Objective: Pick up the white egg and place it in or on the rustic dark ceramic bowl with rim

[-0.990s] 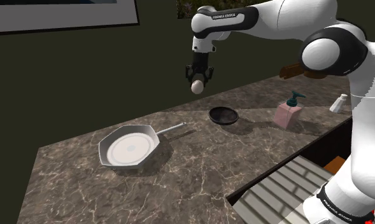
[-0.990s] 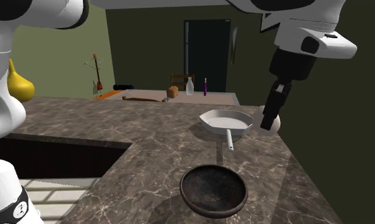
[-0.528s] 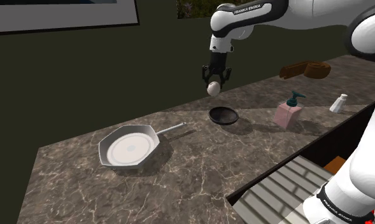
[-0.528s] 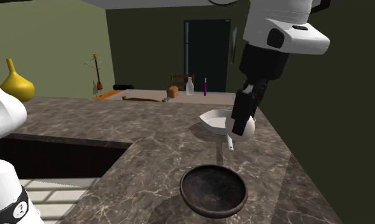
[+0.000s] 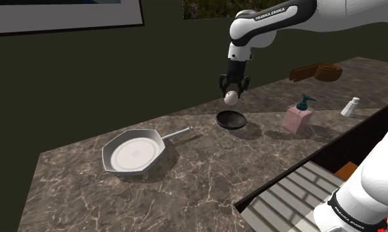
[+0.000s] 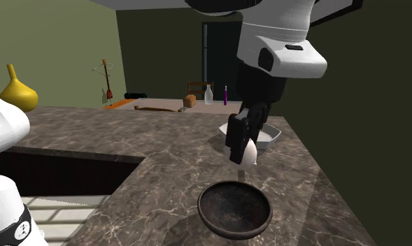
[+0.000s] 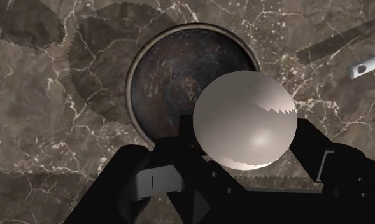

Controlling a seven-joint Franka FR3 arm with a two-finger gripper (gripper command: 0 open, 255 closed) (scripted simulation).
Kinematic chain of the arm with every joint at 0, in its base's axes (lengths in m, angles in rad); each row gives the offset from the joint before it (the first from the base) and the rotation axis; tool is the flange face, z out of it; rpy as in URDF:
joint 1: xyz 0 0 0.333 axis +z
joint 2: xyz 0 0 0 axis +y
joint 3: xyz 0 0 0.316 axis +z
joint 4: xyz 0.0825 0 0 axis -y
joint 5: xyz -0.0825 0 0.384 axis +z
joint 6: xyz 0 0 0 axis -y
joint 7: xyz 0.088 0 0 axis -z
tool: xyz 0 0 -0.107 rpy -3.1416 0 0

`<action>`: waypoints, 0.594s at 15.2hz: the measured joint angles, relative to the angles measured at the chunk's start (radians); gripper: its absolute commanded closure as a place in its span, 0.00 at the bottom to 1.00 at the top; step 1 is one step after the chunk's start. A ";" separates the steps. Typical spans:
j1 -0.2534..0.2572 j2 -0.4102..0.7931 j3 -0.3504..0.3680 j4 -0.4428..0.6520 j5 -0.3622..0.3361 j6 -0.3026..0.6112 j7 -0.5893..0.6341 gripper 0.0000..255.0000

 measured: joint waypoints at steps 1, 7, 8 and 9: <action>-0.001 0.002 0.000 -0.008 0.001 0.010 -0.003 1.00; 0.000 0.022 0.001 -0.062 0.006 0.083 -0.017 1.00; 0.000 0.024 0.000 -0.073 0.007 0.095 -0.020 1.00; 0.001 0.031 0.001 -0.080 0.008 0.109 -0.022 1.00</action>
